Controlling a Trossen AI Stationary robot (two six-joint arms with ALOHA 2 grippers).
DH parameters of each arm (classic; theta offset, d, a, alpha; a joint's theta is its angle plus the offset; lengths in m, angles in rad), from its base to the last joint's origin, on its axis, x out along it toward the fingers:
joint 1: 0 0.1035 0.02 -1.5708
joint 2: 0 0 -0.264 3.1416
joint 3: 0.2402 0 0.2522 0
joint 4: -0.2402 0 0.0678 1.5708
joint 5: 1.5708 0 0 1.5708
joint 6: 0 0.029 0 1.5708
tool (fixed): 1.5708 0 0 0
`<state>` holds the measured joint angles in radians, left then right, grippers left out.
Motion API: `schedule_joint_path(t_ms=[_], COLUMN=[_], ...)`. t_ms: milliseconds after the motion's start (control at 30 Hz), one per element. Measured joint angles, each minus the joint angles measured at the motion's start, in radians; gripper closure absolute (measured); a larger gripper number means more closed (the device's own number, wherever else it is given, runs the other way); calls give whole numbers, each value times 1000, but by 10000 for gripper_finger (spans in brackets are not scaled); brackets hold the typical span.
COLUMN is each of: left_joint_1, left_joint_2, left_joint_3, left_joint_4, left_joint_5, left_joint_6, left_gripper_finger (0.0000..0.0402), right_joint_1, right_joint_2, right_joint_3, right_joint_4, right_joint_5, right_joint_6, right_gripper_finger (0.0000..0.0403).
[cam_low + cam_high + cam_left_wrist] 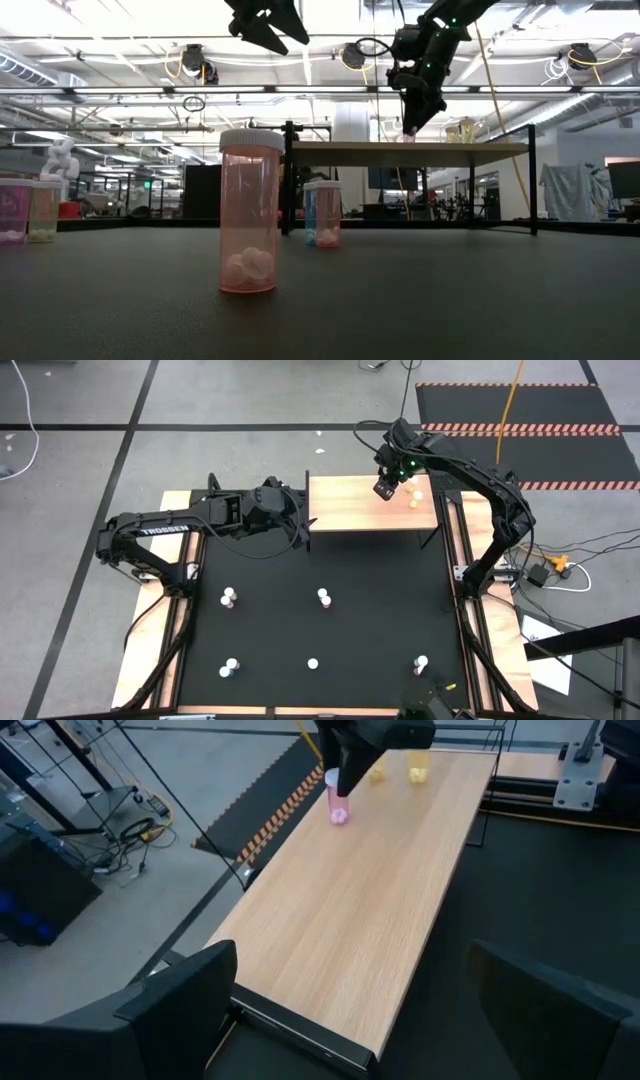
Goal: Pick and place medicine bottles onto shelf by color
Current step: Put the top right pink medicine bottle on the shelf
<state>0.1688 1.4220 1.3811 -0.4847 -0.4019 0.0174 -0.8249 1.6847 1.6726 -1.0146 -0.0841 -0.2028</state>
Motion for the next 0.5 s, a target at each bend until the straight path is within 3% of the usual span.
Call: schedule_joint_path(t_ms=[300, 500], left_joint_1=[0, 0], left_joint_2=[0, 0], left_joint_3=[0, 0], left_joint_4=[-28, -30], left_joint_5=[0, 0], left_joint_6=[0, 3], left_gripper_finger=[9, 9], right_joint_1=[0, 0], right_joint_2=[-1, -1], right_joint_3=[0, 0], right_joint_4=[-6, 15], right_joint_5=[-3, -3], right_joint_6=[0, 8], right_gripper_finger=[264, 233])
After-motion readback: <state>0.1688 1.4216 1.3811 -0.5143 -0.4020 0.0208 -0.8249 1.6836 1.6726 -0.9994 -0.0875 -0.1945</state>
